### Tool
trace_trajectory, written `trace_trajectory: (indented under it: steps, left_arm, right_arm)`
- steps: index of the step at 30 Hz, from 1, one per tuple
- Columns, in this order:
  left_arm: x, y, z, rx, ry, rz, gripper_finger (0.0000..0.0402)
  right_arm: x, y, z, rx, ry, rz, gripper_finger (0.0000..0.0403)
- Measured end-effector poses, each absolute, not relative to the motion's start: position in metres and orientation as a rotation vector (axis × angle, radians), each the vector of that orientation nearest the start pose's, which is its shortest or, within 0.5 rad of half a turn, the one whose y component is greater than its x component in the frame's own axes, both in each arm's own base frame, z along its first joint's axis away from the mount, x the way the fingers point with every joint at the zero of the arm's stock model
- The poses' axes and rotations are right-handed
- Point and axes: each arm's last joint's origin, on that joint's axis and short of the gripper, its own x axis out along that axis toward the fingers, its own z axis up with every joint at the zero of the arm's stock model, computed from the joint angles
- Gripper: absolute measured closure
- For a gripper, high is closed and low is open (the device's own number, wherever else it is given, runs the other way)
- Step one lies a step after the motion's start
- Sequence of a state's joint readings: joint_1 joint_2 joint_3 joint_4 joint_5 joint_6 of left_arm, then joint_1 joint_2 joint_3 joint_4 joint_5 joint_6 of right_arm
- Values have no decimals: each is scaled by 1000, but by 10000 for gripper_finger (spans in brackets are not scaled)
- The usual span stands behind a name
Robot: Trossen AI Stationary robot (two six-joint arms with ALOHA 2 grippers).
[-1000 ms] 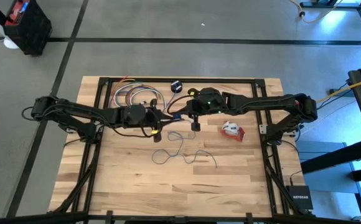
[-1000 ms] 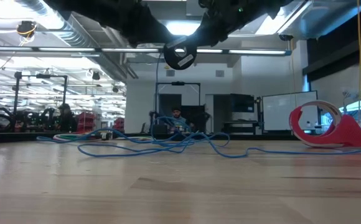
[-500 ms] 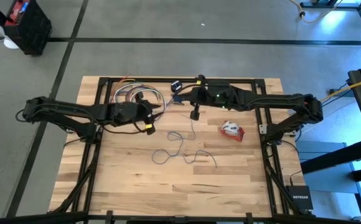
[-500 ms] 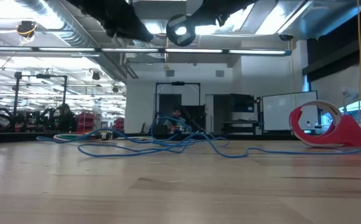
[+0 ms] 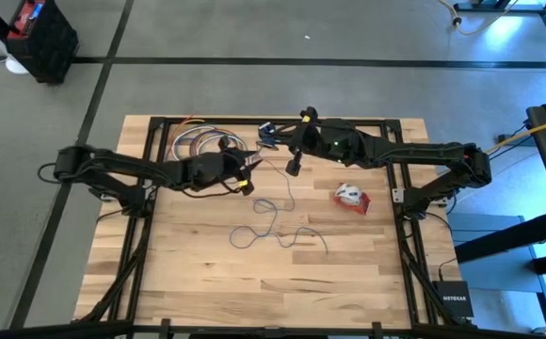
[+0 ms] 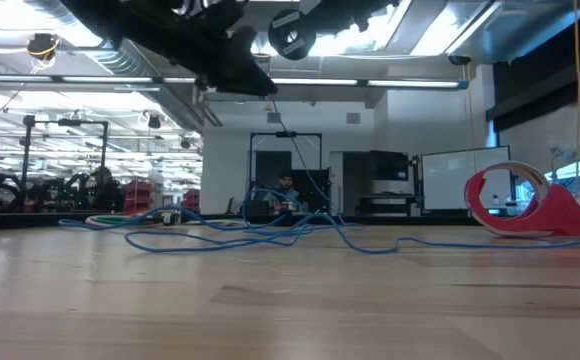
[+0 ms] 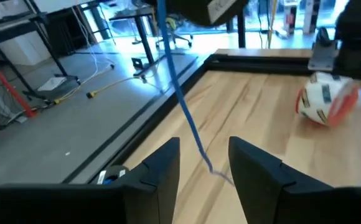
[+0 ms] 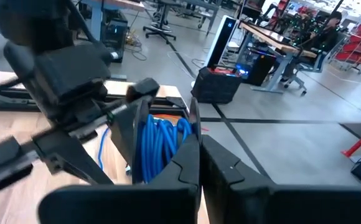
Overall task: Coil cords
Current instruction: Coil the blue wire onto the spool
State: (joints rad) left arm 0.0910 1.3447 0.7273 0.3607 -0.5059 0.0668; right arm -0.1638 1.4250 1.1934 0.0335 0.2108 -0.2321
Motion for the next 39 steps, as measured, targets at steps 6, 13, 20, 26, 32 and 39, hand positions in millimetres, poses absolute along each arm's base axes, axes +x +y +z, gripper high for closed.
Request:
trace_trajectory:
  steps: [6,13,20,26,32,39]
  left_arm:
    - [291,48,231,89,286,615,279]
    - [292,51,227,95,305,622,391]
    - [299,52,219,84,298,623,398]
    - [312,47,212,69,236,568,396]
    - [315,34,223,59,142,523,396]
    - [318,20,232,80,91,480,397]
  right_arm:
    - [323,-59,347,-234,254,-346,399]
    - [323,-59,348,-233,236,-349,399]
    - [327,-59,350,-182,180,-322,398]
    - [341,-61,338,-162,165,-325,398]
    - [355,-64,329,-163,120,-330,398]
    - [361,-66,320,-192,151,-367,398]
